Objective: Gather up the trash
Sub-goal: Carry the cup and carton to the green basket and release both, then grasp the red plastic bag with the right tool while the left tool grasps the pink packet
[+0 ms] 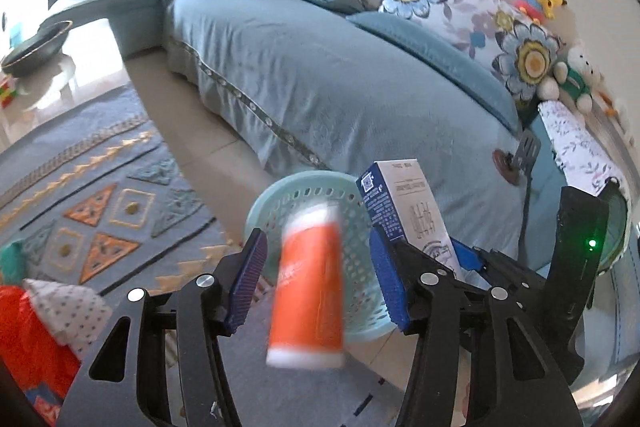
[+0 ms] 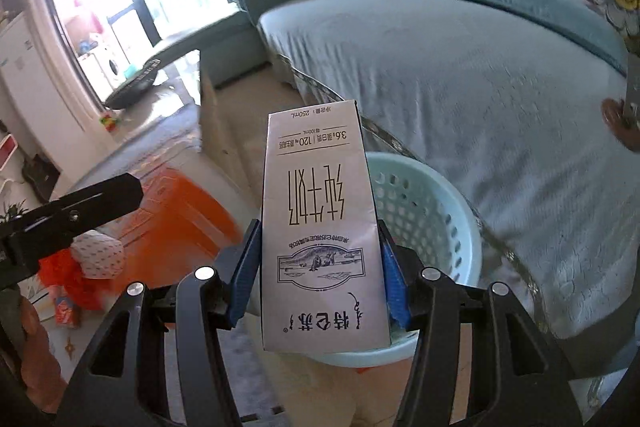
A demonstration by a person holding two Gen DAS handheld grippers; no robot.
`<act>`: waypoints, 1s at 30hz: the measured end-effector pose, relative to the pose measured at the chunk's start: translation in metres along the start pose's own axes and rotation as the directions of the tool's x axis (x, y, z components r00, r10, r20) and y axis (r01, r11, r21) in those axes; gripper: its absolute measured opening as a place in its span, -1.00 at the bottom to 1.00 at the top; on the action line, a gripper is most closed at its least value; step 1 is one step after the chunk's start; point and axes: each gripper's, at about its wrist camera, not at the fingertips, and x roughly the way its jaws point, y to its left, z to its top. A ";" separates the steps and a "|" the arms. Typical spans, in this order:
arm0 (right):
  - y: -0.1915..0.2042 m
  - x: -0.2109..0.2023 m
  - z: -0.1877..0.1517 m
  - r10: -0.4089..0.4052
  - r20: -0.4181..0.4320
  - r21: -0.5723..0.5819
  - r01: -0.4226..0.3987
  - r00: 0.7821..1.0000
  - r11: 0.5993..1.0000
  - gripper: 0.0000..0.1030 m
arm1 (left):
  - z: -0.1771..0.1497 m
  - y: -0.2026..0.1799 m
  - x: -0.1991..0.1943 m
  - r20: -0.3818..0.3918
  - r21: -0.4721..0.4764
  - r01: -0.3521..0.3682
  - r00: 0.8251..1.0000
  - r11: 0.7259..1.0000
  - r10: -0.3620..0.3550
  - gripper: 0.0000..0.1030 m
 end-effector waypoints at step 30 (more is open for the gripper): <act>0.132 -0.033 -0.007 0.221 -0.008 -0.244 -0.216 0.975 0.945 0.02 | -0.056 0.092 -0.160 0.249 -0.253 -0.013 0.965 0.967 0.078 0.42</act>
